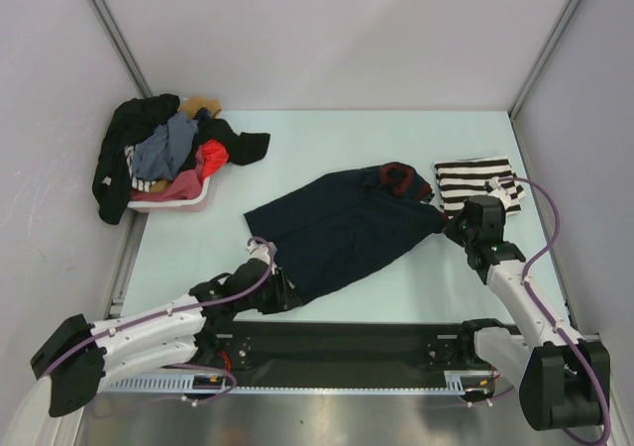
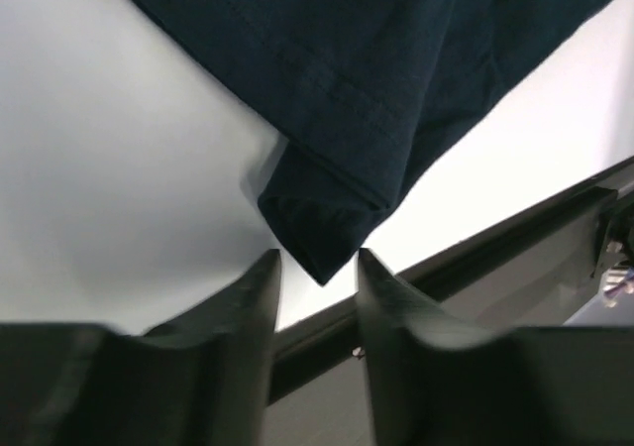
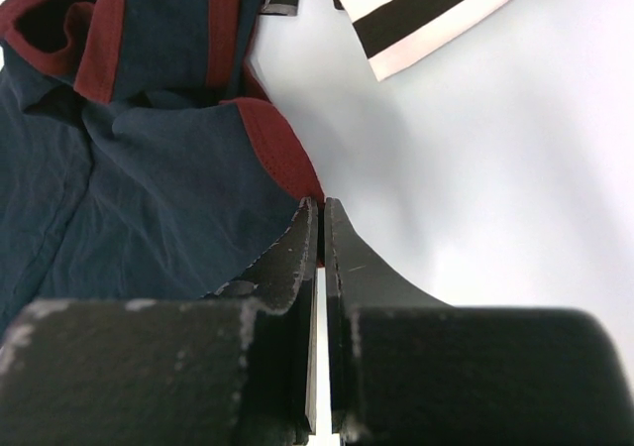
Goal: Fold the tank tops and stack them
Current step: Flatten the tank top out
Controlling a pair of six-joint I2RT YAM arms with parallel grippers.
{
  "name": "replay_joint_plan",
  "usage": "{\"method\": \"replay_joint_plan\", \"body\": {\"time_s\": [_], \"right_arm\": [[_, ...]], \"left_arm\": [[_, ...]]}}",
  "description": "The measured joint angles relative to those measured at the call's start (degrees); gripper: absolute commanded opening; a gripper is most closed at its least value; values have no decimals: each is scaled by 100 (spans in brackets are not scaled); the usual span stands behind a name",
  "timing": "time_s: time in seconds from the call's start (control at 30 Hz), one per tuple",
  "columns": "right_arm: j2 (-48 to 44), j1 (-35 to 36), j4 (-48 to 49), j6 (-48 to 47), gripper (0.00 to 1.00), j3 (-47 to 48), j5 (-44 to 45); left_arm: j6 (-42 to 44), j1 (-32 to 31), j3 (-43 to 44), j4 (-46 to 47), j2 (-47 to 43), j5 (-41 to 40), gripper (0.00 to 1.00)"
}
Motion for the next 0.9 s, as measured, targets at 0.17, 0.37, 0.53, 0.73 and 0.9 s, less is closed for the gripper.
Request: {"method": "replay_joint_plan", "body": {"time_s": [0.17, 0.37, 0.53, 0.73, 0.9], "right_arm": [[-83, 0, 13, -2, 0, -7, -37], [-181, 0, 22, -2, 0, -7, -81], [-345, 2, -22, -7, 0, 15, -173], [-391, 173, -389, -50, 0, 894, -376], [-538, 599, -603, -387, 0, 2341, -546]], "left_arm": [[-68, -4, 98, 417, 566, -17, 34], [-92, -24, 153, 621, 887, -4, 0], [66, -37, 417, -264, 343, -190, 0], [890, 802, 2354, -1714, -435, -361, 0], [1709, 1513, 4723, -2492, -393, -588, 0]]}}
